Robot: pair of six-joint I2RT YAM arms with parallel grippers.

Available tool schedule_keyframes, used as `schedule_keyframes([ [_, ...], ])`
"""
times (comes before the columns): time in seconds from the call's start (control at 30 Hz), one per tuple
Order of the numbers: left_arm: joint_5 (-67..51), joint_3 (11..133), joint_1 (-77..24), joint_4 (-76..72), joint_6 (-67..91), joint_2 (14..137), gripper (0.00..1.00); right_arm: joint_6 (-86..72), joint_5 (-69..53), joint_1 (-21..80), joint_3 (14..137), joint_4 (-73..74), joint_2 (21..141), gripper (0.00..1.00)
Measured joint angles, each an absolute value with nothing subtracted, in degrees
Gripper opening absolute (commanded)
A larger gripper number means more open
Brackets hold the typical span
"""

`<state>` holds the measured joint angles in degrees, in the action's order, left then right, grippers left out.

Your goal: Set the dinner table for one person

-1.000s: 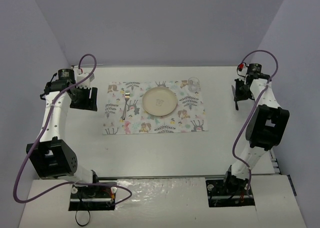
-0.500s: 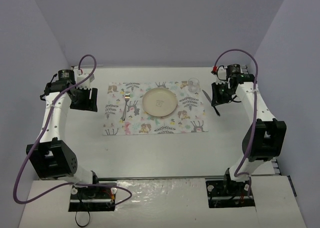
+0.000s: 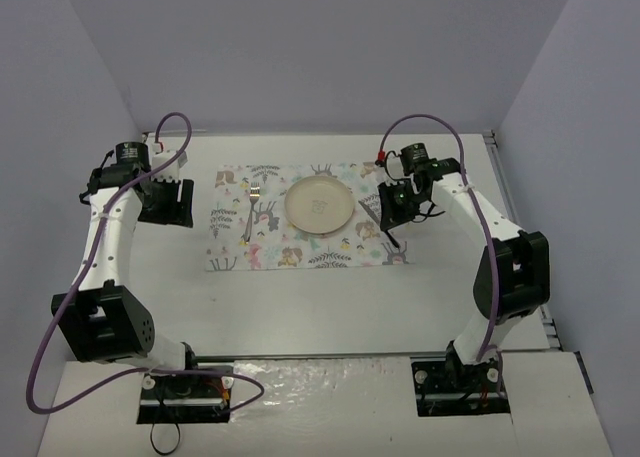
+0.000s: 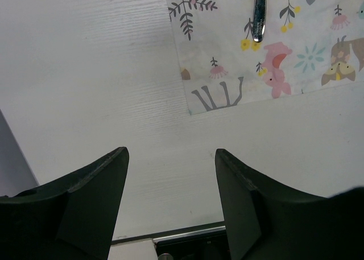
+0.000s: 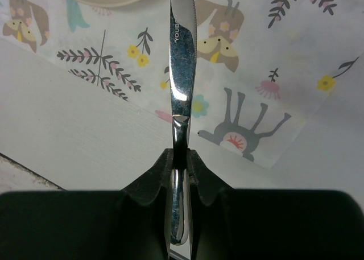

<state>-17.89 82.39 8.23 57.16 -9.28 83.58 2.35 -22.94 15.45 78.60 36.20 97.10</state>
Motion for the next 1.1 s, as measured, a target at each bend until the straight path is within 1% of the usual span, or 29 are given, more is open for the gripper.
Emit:
schedule_keyframes([
  [0.3, -17.0, 81.8, 8.2, 57.2, -9.2, 83.2, 0.60, -0.1, -17.4, 15.7, 88.4, 34.2, 109.2, 0.00],
  [0.47, -16.4, 81.8, 8.2, 57.6, -9.2, 82.9, 0.60, -4.8, -15.6, 15.9, 93.1, 31.4, 115.0, 0.00],
  [0.63, -15.4, 81.1, 8.2, 58.0, -9.2, 81.9, 0.60, -9.9, -13.8, 17.0, 92.4, 27.4, 118.8, 0.00],
  [0.87, -14.7, 81.0, 8.2, 58.5, -9.2, 81.3, 0.60, -15.0, -10.6, 19.1, 88.5, 21.2, 118.8, 0.00],
  [1.1, -14.7, 80.6, 8.2, 58.4, -9.2, 81.3, 0.60, -16.7, -7.3, 19.8, 86.1, 16.9, 118.5, 0.00],
])
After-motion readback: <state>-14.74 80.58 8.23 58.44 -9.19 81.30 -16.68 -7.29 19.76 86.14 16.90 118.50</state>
